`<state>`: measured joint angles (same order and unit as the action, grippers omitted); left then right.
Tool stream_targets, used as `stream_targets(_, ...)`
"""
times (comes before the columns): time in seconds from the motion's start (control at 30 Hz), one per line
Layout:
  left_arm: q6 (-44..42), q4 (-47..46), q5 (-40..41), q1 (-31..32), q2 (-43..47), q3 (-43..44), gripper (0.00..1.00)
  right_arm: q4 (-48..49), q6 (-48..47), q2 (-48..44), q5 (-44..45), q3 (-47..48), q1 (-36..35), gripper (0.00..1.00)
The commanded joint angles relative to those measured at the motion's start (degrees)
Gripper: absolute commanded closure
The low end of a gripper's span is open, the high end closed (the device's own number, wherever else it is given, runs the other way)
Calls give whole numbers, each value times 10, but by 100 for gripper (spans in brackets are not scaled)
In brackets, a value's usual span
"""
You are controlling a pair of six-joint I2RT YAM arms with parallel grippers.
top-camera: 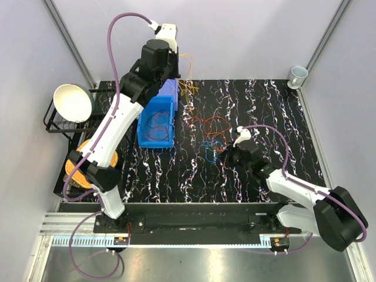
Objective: Untangle the cables
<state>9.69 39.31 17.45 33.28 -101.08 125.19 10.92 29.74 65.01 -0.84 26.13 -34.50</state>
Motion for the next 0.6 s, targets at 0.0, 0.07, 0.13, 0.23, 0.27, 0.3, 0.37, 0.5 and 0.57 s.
stream_targets(0.0,-20,-54,14,-25,-18,14,100,24,25,15,16,-11,-5,100)
stream_targets(0.07,-18,-77,14,-41,-21,13,100,32,30,26,13,-17,-5,100)
stream_targets(0.13,-18,-94,14,-51,-25,14,100,47,37,39,-3,-21,-5,100)
stream_targets(0.23,-18,-128,12,-71,-35,13,100,60,38,53,-14,-25,-4,100)
stream_targets(0.27,-19,-147,11,-80,-38,14,100,60,35,56,-15,-23,-5,100)
stream_targets(0.3,-20,-157,10,-84,-40,13,100,60,33,60,-19,-22,-5,100)
stream_targets(0.37,-24,-185,10,-95,-53,15,100,62,29,64,-22,-21,-4,100)
stream_targets(0.5,-29,-224,0,-114,-84,41,100,67,25,79,-29,-18,-5,100)
stream_targets(0.57,-33,-236,-4,-124,-111,60,100,74,26,86,-42,-17,-4,100)
